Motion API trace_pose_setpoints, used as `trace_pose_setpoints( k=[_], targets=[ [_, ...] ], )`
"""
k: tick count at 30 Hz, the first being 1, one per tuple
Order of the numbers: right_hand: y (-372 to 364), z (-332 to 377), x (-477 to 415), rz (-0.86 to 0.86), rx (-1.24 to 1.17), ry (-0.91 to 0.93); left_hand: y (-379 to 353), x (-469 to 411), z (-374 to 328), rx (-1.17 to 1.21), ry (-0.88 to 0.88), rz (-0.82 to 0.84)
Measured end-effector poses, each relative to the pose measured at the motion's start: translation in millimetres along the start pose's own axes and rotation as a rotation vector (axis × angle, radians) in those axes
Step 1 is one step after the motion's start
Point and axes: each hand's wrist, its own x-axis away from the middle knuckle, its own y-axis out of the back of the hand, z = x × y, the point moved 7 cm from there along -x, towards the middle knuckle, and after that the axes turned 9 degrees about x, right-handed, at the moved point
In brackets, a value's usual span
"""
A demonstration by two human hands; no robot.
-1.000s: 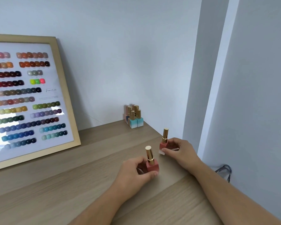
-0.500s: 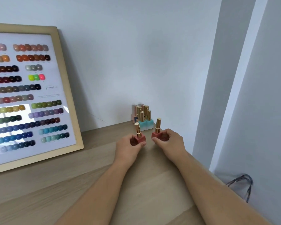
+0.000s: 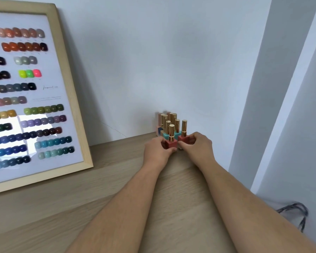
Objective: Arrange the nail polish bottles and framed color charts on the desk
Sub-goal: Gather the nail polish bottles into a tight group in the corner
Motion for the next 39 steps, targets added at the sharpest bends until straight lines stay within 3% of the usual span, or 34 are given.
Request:
trace_pose_setpoints(
  k=[11, 39],
  targets=[
    [-3, -3, -3, 0.075, 0.001, 0.014, 6, 1, 0, 0.031, -0.017, -0.094],
    [-16, 4, -24, 0.076, 0.083, 0.061, 3, -23, 10, 0.021, -0.018, -0.17]
  ],
)
